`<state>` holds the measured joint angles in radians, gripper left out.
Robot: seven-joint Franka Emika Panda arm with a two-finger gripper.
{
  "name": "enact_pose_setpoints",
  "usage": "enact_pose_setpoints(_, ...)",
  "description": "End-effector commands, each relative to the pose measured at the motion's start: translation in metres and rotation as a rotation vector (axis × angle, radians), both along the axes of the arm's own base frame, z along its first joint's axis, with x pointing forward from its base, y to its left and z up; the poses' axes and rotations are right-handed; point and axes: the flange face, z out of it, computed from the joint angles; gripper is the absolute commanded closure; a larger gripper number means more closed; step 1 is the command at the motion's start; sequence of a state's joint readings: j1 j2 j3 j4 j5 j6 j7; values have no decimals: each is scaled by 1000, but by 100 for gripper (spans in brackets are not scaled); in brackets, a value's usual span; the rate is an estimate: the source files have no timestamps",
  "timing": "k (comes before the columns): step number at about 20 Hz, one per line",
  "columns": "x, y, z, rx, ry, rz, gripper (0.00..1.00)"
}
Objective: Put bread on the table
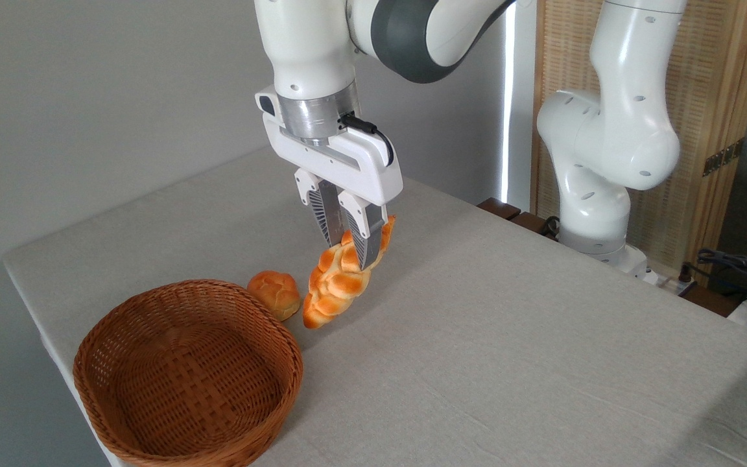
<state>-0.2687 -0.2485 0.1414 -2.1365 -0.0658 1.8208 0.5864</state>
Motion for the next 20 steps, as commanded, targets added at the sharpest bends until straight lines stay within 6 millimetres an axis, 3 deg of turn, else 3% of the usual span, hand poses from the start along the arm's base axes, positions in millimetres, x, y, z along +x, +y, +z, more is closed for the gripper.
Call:
enact_pose_setpoints(1, 1, -1, 0, 6, -5, -25, 0)
enact_pose_setpoints(13, 12, -1, 15, -2, -92, -18, 0)
enact_pose_setpoints(15, 21, -2, 39, -7, -141, -15, 0)
enact_pose_setpoints(18, 38, -2, 95, -26, -235, 3, 0)
enact_pose_setpoints(20, 44, -4, 112, -20, -235, -2, 0)
